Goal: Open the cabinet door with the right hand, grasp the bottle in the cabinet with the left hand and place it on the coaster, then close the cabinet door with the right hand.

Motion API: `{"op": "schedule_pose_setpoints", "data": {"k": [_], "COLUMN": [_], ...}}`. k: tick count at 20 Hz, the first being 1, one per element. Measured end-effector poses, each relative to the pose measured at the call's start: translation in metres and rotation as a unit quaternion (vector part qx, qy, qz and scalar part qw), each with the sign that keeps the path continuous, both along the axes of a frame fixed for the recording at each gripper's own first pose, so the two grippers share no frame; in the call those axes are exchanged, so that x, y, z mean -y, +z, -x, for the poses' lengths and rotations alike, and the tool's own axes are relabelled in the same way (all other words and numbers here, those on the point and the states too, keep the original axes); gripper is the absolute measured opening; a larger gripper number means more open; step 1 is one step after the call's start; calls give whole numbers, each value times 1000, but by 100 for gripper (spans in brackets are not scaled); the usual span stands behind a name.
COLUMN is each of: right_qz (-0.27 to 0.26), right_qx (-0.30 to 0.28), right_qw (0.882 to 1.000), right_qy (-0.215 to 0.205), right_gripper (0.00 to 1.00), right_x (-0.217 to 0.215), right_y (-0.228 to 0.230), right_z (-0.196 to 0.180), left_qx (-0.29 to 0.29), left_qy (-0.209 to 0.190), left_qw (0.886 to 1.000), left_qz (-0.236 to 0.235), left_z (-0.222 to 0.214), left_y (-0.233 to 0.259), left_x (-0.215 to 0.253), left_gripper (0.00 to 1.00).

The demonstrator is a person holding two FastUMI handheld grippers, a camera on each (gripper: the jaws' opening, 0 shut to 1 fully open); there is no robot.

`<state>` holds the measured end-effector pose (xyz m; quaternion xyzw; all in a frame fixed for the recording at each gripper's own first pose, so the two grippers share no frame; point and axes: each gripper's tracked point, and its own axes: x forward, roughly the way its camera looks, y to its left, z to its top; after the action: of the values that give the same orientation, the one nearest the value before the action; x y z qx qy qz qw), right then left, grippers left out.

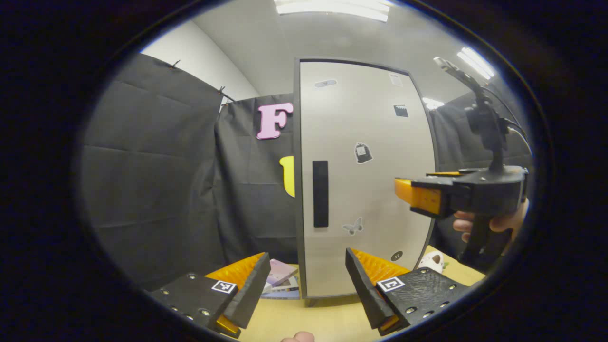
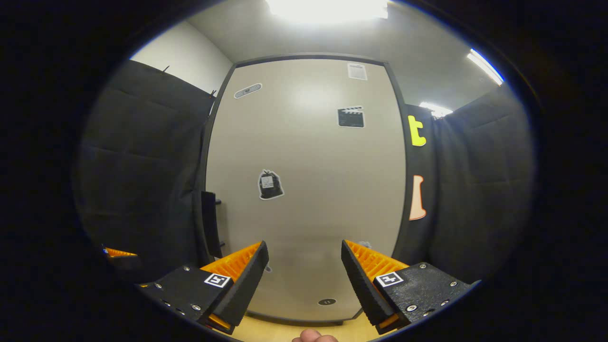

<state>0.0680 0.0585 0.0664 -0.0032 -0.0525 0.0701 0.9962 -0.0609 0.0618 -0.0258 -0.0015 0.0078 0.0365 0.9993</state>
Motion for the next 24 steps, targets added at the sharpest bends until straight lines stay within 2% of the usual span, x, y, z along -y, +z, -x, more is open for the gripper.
{"op": "schedule_pose_setpoints", "data": {"k": [1,2,6,7,8,12,14,15,17,19,23,24], "right_qz": [2,5,14,22,30,31,23,25,28,28,37,37], "right_qx": [5,10,7,2,-2,-33,-35,-40,-37,-40,-40,-40], "right_qw": [1000,1000,997,996,996,997,995,994,994,993,990,990], "right_qy": [9,18,74,81,83,70,91,98,101,110,129,133], "right_gripper": [95,95,95,96,95,89,73,51,33,29,28,28], "right_x": [-15,-30,-101,-116,-127,-144,-152,-154,-153,-154,-153,-152], "right_y": [4,8,1,-5,-11,-36,-37,-39,-38,-38,-38,-37], "right_z": [-6,-11,-24,-28,-34,-58,-67,-69,-66,-63,-48,-42], "left_qx": [-2,-4,-14,-16,-19,-33,-42,-47,-51,-50,-39,-37], "left_qy": [8,15,45,55,65,97,107,110,112,109,88,80], "left_qw": [1000,1000,999,998,998,995,993,993,992,993,995,996], "left_qz": [-1,-3,-11,-11,-9,-2,0,3,12,16,4,5], "left_z": [9,18,52,59,66,81,90,91,90,87,72,69], "left_y": [-4,-8,-24,-26,-29,-44,-52,-57,-61,-60,-54,-53], "left_x": [-10,-19,-54,-64,-73,-106,-116,-121,-128,-131,-122,-117], "left_gripper": [96,92,91,96,92,91,91,91,91,91,91,87]}}
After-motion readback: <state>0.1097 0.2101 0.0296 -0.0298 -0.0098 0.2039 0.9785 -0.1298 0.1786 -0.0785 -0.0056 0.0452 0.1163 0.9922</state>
